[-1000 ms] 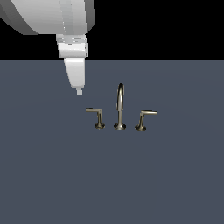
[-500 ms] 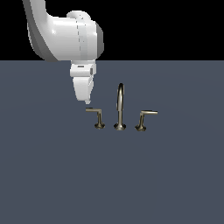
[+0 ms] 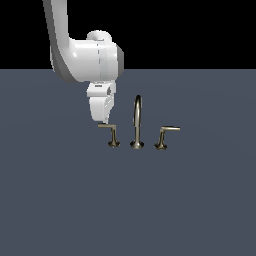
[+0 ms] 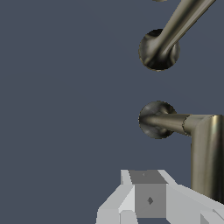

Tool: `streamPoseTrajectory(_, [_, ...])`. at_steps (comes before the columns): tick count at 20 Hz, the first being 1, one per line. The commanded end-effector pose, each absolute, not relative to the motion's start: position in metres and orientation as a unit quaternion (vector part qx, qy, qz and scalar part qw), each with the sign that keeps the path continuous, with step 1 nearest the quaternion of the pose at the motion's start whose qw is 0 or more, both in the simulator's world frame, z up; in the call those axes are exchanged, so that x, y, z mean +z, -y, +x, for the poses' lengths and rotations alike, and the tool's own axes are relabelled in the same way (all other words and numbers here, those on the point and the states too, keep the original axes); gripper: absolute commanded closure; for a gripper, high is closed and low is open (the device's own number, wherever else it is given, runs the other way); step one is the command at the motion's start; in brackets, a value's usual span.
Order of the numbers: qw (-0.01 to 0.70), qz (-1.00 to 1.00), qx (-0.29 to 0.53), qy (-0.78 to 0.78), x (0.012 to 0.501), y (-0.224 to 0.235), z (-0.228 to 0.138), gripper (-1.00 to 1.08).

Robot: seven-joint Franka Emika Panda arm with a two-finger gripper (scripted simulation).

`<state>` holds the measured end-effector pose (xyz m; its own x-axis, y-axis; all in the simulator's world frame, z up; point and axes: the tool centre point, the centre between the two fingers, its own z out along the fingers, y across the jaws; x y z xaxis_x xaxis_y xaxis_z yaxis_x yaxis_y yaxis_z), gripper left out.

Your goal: Turn on the faucet by rotating a designated handle.

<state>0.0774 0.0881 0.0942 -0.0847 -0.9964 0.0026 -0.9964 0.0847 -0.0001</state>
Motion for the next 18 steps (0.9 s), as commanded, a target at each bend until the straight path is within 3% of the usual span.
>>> streamPoseTrajectory(1, [0.000,0.671,0.001,0.741,0.091,-0.087,0.080,1.08])
streamPoseTrajectory(7, [0.001,0.670,0.000,0.742,0.091,-0.086,0.081,1.08])
streamPoseTrajectory(18, [0.000,0.670,0.000,0.742,0.091,-0.109,0.047,1.08])
